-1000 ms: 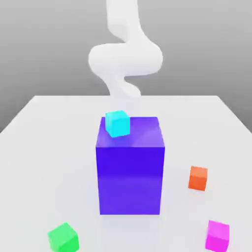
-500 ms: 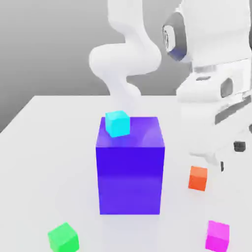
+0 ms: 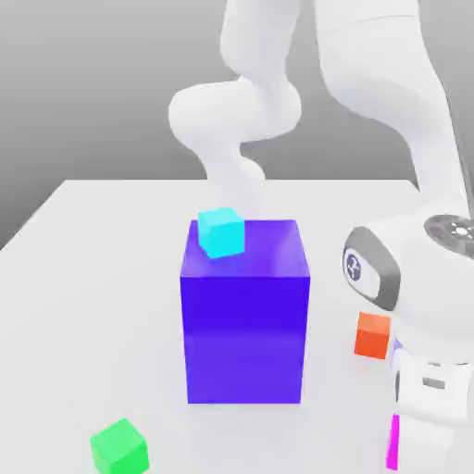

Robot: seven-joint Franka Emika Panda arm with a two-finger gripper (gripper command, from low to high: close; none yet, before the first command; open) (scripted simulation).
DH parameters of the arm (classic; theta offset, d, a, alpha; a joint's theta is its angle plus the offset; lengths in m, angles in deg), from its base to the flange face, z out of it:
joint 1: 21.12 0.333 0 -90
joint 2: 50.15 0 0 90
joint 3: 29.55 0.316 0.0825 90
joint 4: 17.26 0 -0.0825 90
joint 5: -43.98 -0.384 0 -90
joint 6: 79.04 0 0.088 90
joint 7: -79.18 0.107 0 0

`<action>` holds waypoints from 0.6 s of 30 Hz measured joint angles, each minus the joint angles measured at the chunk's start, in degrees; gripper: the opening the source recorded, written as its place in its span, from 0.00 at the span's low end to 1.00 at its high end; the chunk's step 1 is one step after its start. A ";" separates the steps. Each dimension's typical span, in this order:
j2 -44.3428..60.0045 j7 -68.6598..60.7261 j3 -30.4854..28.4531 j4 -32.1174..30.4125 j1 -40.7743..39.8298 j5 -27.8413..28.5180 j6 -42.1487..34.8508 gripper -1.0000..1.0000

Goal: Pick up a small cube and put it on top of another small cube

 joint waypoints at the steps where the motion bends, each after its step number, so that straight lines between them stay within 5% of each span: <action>1: 0.00 0.01 0.00 0.00 0.00 0.01 -0.02 0.00; 9: -7.26 0.29 -0.35 -1.56 0.25 0.45 -5.77 0.00; 18: -14.73 -8.06 -10.33 -4.69 -13.94 -2.59 -10.54 0.00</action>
